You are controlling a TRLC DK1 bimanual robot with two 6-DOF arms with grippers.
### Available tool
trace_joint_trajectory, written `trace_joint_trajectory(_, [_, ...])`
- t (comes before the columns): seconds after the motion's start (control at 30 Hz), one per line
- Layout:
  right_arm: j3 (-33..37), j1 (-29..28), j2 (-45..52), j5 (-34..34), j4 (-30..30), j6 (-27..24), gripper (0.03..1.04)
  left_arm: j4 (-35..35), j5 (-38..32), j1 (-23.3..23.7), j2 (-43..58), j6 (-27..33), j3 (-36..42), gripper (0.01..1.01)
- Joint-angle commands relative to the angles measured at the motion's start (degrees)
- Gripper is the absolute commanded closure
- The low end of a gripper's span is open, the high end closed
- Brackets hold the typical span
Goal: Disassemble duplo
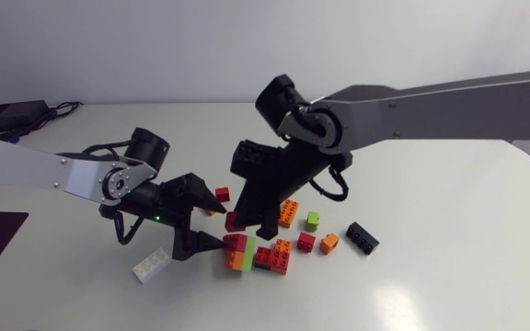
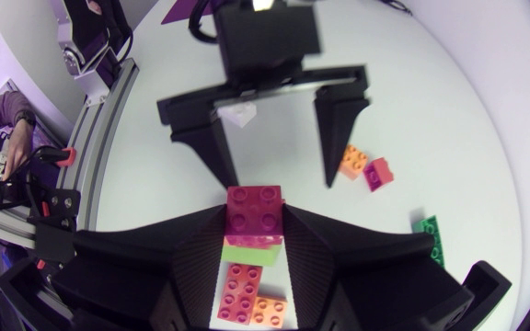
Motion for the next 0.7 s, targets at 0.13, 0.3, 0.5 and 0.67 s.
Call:
trace_joint_trajectory(0.13, [0.4, -0.9, 1.2, -0.6, 2.0, 0.8, 0.9, 0.9, -0.8, -1.3, 1.8, 1.4, -2.1, 0.07])
trace_joint_trajectory(0.3, [1.8, -5.2, 6.6, 1.9, 5.2, 0.8, 0.9, 0.8, -1.0, -0.7, 0.0, 1.3, -2.0, 0.07])
trace_joint_trajectory(0.5, [3.3, -9.2, 12.0, 2.8, 8.6, 1.2, 0.89, 0.0, -1.0, 0.1, -2.5, 1.1, -2.0, 0.07])
trace_joint_trajectory(0.67, [2.6, -9.8, 13.1, 2.8, 10.3, 1.9, 0.59, -0.2, -1.1, -0.3, -2.2, 1.7, -2.2, 0.069])
